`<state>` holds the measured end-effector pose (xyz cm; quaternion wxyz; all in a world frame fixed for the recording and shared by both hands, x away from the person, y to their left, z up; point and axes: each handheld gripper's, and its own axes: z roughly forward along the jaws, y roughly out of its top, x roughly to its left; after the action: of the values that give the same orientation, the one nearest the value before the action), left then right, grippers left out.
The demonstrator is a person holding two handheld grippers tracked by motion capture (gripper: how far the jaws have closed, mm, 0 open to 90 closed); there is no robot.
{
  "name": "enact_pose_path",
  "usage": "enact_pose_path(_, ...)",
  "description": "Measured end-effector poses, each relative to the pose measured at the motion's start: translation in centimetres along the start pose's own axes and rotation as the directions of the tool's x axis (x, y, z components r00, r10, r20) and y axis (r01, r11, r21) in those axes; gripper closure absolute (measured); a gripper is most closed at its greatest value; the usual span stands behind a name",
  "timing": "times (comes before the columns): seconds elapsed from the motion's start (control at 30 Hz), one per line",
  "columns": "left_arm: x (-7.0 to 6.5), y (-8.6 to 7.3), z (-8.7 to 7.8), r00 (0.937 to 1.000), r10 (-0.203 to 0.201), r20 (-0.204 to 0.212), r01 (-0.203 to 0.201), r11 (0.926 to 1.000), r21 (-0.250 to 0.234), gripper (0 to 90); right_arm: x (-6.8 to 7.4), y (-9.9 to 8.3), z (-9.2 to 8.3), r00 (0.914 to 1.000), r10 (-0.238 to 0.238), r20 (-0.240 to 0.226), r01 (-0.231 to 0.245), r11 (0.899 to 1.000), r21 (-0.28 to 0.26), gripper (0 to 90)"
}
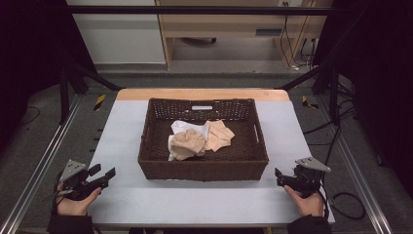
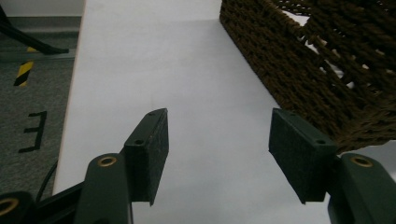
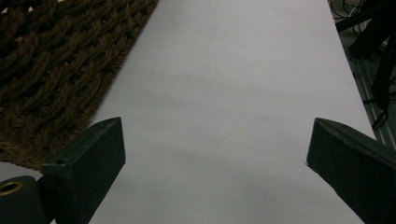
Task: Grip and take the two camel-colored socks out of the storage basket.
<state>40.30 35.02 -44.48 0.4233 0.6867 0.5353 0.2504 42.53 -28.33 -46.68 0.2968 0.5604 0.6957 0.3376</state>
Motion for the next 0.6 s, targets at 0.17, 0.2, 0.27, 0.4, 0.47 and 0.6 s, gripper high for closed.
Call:
enact_pose_path(0.17, -0.6, 0.6, 0.1, 0.9998, 0.011, 0.013, -0.011, 0.9999, -0.004, 37.7, -0.3, 0.0, 0.1, 0.9999, -0.001, 0.013, 0.001, 1.000, 0.000, 4.1)
enact_pose_path(0.2, -0.7, 0.8, 0.0, 0.9998, 0.008, 0.016, -0.008, 0.9999, -0.012, 37.8, -0.3, 0.0, 0.1, 0.9999, 0.001, 0.014, -0.001, 1.000, 0.002, 4.1)
enact_pose_path(0.27, -0.8, 1.1, -0.2, 0.9998, -0.001, 0.022, 0.002, 0.9996, -0.027, 37.8, -0.4, 0.0, 0.2, 0.9997, -0.004, 0.023, 0.004, 1.000, 0.008, 4.3)
enact_pose_path(0.4, -1.1, 1.8, -0.5, 0.9995, -0.008, 0.031, 0.010, 0.9983, -0.057, 37.8, -0.3, -0.1, 0.3, 0.9996, -0.010, 0.028, 0.010, 1.000, 0.017, 4.6)
enact_pose_path(0.47, -1.3, 2.2, -0.7, 0.9993, -0.008, 0.037, 0.011, 0.9970, -0.076, 37.8, -0.3, -0.1, 0.3, 0.9996, -0.010, 0.027, 0.010, 1.000, 0.015, 4.6)
enact_pose_path(0.6, -1.8, 2.7, -1.0, 0.9995, 0.001, 0.030, 0.002, 0.9951, -0.099, 37.7, -0.4, -0.1, 0.1, 0.9997, -0.004, 0.025, 0.003, 1.000, 0.004, 4.5)
